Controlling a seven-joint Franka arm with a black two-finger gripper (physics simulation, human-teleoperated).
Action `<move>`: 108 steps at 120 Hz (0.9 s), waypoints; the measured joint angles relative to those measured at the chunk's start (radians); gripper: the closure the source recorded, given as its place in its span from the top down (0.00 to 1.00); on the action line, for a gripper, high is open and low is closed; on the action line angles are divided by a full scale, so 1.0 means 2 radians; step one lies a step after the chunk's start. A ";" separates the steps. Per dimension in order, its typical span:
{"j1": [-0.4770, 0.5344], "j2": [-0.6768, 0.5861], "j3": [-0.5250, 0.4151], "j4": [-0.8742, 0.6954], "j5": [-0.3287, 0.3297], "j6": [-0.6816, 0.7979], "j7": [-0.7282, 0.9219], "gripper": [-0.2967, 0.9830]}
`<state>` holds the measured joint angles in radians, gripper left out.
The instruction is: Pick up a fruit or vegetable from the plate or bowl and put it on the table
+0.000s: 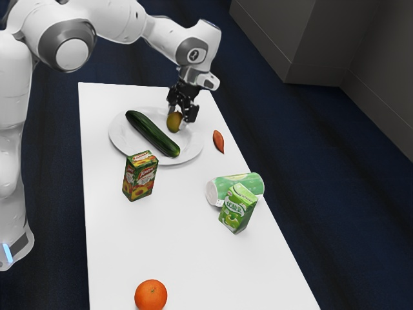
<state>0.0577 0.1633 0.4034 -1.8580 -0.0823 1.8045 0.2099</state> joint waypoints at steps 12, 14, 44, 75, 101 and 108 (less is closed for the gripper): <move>0.000 0.001 0.000 0.000 -0.001 0.000 -0.001 0.58; 0.000 0.001 0.000 0.000 -0.001 0.000 -0.001 0.57; -0.001 0.000 -0.001 0.002 0.000 -0.001 -0.003 0.50; -0.015 -0.014 -0.002 0.030 0.005 -0.011 -0.006 0.47; -0.100 -0.082 -0.002 0.078 0.043 -0.049 -0.016 0.45; -0.142 -0.120 -0.003 0.079 0.069 -0.067 -0.026 0.46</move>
<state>-0.2263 -0.0764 0.3966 -1.6995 0.0559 1.6702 0.1570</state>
